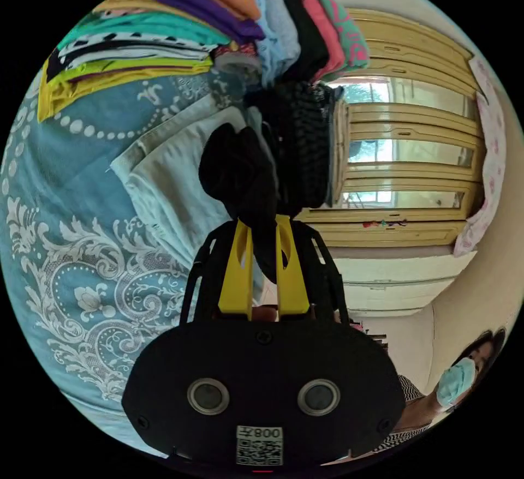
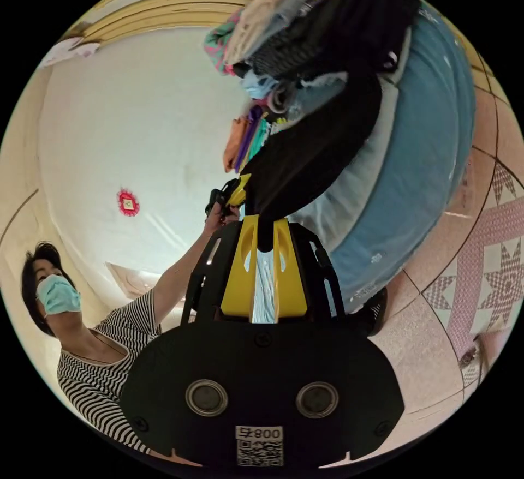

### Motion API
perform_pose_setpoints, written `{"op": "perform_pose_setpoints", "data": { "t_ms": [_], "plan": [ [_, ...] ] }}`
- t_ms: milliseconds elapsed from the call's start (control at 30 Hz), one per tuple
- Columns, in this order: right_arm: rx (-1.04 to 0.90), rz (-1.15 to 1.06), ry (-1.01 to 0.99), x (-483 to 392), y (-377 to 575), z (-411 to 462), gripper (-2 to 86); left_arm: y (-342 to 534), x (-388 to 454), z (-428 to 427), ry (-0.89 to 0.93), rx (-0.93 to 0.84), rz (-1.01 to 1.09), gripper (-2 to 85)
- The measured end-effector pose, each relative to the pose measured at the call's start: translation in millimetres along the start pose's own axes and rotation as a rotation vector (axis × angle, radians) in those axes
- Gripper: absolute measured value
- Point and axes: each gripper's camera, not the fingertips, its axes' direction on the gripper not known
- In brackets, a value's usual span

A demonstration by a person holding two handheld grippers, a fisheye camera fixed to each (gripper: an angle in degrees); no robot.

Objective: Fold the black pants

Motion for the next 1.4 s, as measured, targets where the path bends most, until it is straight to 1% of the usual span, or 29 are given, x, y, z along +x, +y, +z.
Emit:
{"op": "perform_pose_setpoints", "data": {
  "t_ms": [100, 233, 300, 333, 400, 500, 600, 700, 767, 833, 900, 1000, 1067, 1100, 1167, 1200, 1267, 1333, 1400],
  "plan": [
    [-0.048, 0.026, -0.026, 26, 14, 21, 2.9, -31, -25, 30, 0.089, 0.021, 0.017, 7.5],
    [-0.056, 0.005, -0.058, 29, 24, 34, 2.8, -78, -25, 64, 0.009, -0.021, 0.14, 7.6],
    [-0.079, -0.009, -0.028, 28, 25, 40, 3.1, -93, -28, 81, -0.036, -0.037, 0.172, 7.7],
    [-0.088, -0.015, 0.002, 28, 25, 43, 3.3, -102, -35, 93, -0.038, -0.041, 0.168, 7.8],
    [-0.083, -0.001, -0.002, 32, 26, 43, 3.7, -111, -48, 109, 0.005, -0.03, 0.156, 8.0],
    [-0.039, 0.026, -0.065, 40, 33, 33, 4.1, -120, -63, 129, 0.025, 0.011, 0.145, 8.5],
    [0.014, 0.065, -0.121, 48, 43, 22, 4.5, -124, -74, 139, -0.013, 0.082, 0.123, 9.0],
    [0.076, 0.119, -0.175, 58, 57, 11, 4.4, -123, -77, 143, -0.074, 0.188, 0.118, 9.0],
    [0.131, 0.166, -0.211, 65, 70, 2, 3.2, -119, -68, 151, -0.133, 0.265, 0.166, 8.4],
    [0.194, 0.177, -0.198, 62, 77, -8, 1.8, -117, -53, 166, -0.163, 0.281, 0.239, 7.5],
    [0.249, 0.141, -0.154, 47, 78, -20, 0.9, -117, -36, 187, -0.197, 0.262, 0.328, 6.4],
    [0.286, -0.004, 0.02, 1, 55, -34, 0.3, -126, -14, 236, -0.31, 0.186, 0.447, 3.8],
    [0.292, -0.145, 0.194, -41, 25, -33, 0.1, -138, -5, 278, -0.52, 0.143, 0.487, 2.0],
    [0.285, -0.177, 0.251, -51, 17, -30, 0.1, -141, -5, 288, -0.581, 0.137, 0.49, 1.6],
    [0.265, -0.275, 0.559, -81, -14, -7, 0.0, -151, -11, 329, -0.787, 0.079, 0.509, 0.8],
    [0.262, -0.283, 0.638, -86, -20, 0, 0.0, -153, -14, 336, -0.81, 0.064, 0.502, 0.7],
    [0.18, -0.316, 0.887, -91, -43, 35, 0.1, -155, -24, 358, -0.832, 0.055, 0.511, 0.4],
    [0.088, -0.311, 0.982, -83, -53, 62, 0.1, -154, -31, 365, -0.802, 0.08, 0.496, 0.3],
    [0.113, -0.372, 1.042, -85, -46, 76, 0.1, -154, -36, 372, -0.778, 0.092, 0.49, 0.3]
  ]
}}
